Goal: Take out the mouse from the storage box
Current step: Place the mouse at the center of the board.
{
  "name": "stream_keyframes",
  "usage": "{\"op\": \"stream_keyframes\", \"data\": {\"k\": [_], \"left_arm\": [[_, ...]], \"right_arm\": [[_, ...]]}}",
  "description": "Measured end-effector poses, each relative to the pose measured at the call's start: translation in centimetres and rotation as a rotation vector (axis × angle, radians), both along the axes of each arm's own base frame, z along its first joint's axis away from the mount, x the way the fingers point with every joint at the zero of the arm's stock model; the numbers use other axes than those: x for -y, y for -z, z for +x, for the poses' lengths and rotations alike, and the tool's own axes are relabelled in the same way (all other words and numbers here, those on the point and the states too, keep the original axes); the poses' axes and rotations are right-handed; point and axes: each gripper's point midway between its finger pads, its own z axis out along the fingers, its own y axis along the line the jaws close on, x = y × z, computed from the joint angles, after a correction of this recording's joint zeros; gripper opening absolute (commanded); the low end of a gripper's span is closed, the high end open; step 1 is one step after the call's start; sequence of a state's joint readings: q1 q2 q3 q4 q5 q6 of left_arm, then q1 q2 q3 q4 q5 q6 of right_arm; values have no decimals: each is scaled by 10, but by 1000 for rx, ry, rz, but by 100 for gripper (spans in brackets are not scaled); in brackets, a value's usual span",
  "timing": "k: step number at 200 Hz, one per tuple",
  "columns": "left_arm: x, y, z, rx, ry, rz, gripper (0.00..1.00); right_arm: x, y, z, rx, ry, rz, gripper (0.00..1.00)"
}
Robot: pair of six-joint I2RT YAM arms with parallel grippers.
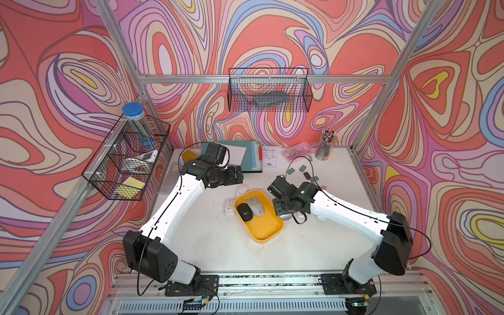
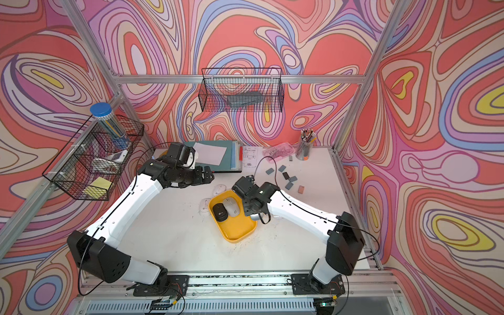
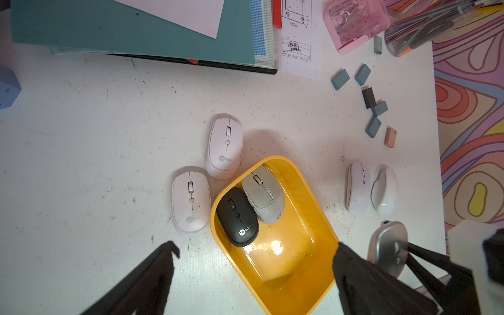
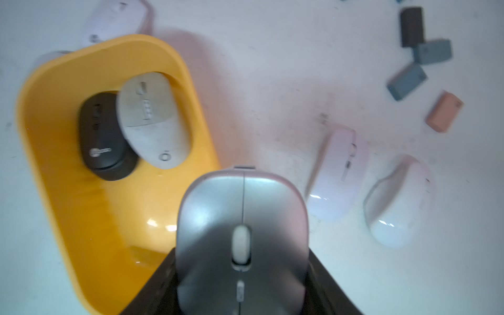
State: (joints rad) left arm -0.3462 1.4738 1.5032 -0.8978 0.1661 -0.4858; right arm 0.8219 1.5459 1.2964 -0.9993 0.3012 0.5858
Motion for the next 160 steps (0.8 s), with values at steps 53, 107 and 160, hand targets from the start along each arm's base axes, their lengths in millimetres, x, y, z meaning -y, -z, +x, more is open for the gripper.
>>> {"op": "stream_keyframes", "data": {"k": [53,107,160], "left_arm": [[0,0,0,0,0,0,95],[0,0,0,0,0,-1,95],[1,0,-1,-2,4,-6,95]], "right_arm": [[75,71,-45,-219,182,-105,35],[67,114,-61,-343,192,-91,38],[60,130,-66,-403,197,-75,70]]}}
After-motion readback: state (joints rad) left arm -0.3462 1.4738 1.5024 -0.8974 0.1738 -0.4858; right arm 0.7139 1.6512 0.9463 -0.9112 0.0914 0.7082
